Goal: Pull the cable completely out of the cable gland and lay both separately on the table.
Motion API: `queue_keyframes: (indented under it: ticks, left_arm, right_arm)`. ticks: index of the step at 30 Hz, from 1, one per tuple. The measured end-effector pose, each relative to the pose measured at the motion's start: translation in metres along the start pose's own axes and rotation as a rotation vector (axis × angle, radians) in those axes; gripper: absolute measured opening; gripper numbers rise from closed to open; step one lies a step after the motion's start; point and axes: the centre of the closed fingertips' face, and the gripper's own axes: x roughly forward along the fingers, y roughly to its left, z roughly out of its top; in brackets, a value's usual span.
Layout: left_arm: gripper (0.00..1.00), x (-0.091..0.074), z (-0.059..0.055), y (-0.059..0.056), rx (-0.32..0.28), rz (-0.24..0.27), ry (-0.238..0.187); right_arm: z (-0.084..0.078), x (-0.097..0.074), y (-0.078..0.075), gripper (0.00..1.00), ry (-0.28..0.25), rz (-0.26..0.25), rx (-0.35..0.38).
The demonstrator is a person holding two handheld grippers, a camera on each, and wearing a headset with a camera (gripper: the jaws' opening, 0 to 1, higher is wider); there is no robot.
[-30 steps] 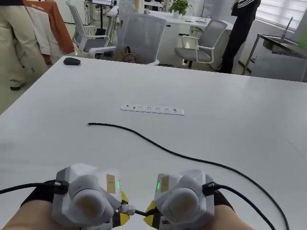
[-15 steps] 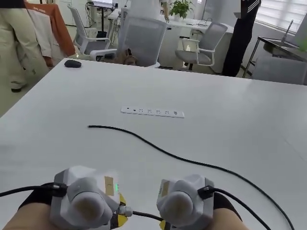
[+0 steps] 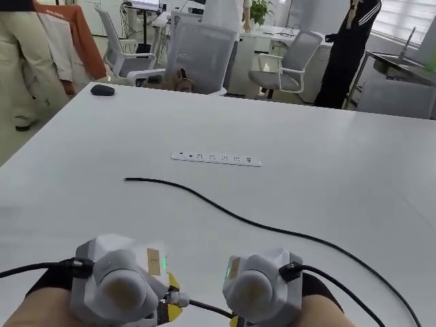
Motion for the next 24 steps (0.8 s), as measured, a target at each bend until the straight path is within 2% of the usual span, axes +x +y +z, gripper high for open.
queue_keyframes:
  ticks: [2, 6, 12, 15, 16, 17, 24]
  left_arm:
    - [0.17, 0.0, -0.001, 0.0, 0.004, -0.001, 0.005]
    - [0.17, 0.0, -0.001, -0.002, 0.008, -0.007, 0.008]
    - [0.17, 0.002, 0.005, -0.01, 0.028, -0.031, -0.007]
    - [0.17, 0.002, 0.004, -0.009, 0.036, -0.033, -0.002]
    - [0.17, 0.002, 0.005, -0.009, 0.033, -0.034, -0.006]
    - [0.17, 0.001, 0.006, -0.009, 0.029, -0.034, -0.016]
    - [0.17, 0.003, 0.006, -0.01, 0.034, -0.039, -0.012]
  right_arm:
    - [0.007, -0.002, 0.001, 0.1, -0.035, 0.002, 0.003]
    - [0.021, -0.002, 0.005, 0.21, -0.09, 0.007, -0.047]
    - [0.034, -0.003, 0.013, 0.24, -0.132, 0.021, -0.09]
    - [0.032, -0.003, 0.012, 0.15, -0.128, 0.024, -0.087]
    - [0.031, -0.003, 0.012, 0.05, -0.123, 0.028, -0.084]
    - [0.03, -0.003, 0.013, 0.04, -0.124, 0.034, -0.09]
    - [0.028, -0.001, 0.013, 0.03, -0.105, 0.023, -0.1]
